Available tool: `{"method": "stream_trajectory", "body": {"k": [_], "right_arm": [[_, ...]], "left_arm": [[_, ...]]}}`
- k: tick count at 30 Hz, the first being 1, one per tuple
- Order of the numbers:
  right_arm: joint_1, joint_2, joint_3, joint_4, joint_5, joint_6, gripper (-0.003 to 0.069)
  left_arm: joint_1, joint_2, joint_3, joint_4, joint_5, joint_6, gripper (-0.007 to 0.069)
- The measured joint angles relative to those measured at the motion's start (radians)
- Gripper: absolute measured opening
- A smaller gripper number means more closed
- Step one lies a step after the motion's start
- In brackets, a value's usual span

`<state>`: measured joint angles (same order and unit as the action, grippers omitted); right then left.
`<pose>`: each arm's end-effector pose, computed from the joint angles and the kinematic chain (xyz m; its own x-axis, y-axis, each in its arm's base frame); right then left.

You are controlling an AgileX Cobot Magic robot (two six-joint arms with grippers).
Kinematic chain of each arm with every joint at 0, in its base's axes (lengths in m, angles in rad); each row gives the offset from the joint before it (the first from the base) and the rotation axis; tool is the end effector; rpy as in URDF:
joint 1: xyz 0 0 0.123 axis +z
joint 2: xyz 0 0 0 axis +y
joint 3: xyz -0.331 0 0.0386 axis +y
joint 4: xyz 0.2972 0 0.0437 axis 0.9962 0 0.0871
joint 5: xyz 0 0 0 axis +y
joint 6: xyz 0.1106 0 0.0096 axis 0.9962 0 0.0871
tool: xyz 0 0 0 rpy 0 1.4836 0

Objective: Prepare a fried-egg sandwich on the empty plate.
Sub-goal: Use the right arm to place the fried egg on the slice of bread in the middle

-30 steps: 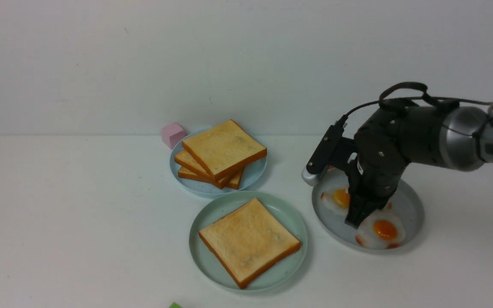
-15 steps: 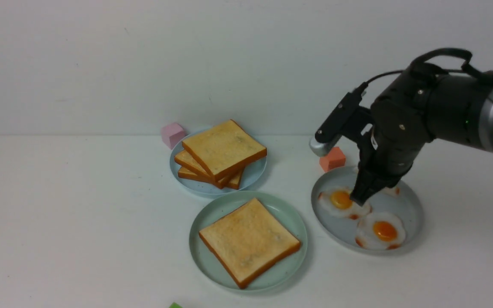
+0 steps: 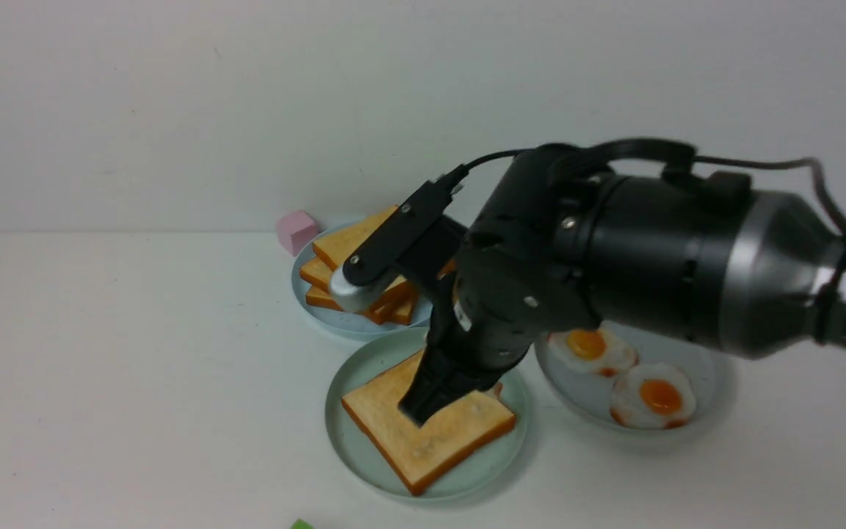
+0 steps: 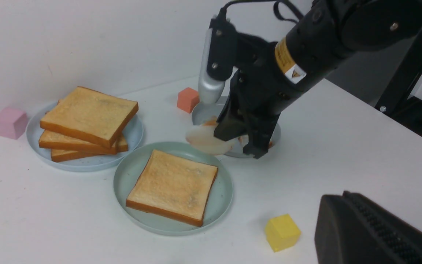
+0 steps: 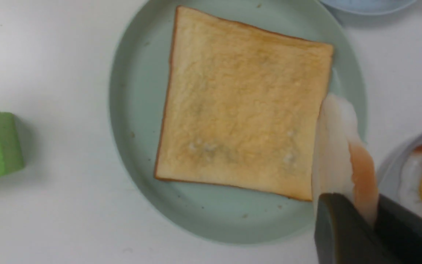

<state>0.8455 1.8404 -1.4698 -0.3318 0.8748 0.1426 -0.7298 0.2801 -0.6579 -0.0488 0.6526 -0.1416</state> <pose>0.3286 0.3288 0.2676 -0.5495 -0.7290 -0.4081 -0.6969 0.6694 -0.2574 0.0438 -0.0436 0.3811 -0.2598 -0.0082 -0.9656 0.6521 0.7360 -0.1817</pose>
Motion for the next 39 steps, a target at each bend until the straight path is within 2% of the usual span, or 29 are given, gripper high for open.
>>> {"method": "stream_trajectory", "body": {"k": [12, 28, 31, 33, 34, 35, 37, 39], "right_arm": [[0.001, 0.187, -0.142, -0.125, -0.013, 0.029, 0.0080], [0.002, 0.224, -0.168, -0.092, 0.036, 0.033, 0.0096], [0.002, 0.224, -0.168, -0.059, 0.055, 0.033, 0.0152], [0.002, 0.224, -0.168, -0.017, 0.070, 0.033, 0.0264], [0.002, 0.224, -0.168, -0.012, 0.071, 0.033, 0.0275], [0.002, 0.224, -0.168, 0.005, 0.079, 0.033, 0.0382], [0.002, 0.220, -0.168, 0.023, 0.088, 0.033, 0.0491], [0.002, 0.214, -0.168, 0.033, 0.091, 0.033, 0.0558]], "left_arm": [[0.000, 0.000, 0.000, -0.009, -0.005, 0.003, -0.0010], [0.000, 0.000, 0.000, -0.017, -0.006, 0.003, -0.0010], [0.000, 0.000, 0.000, -0.017, -0.009, 0.003, -0.0010], [0.000, 0.000, 0.000, -0.017, -0.012, 0.003, -0.0010], [0.000, 0.000, 0.000, -0.017, -0.012, 0.003, -0.0010], [0.000, 0.000, 0.000, -0.017, -0.012, 0.003, -0.0010], [0.000, 0.000, 0.000, -0.017, -0.012, 0.003, -0.0010], [0.000, 0.000, 0.000, -0.017, -0.012, 0.003, -0.0010]]}}
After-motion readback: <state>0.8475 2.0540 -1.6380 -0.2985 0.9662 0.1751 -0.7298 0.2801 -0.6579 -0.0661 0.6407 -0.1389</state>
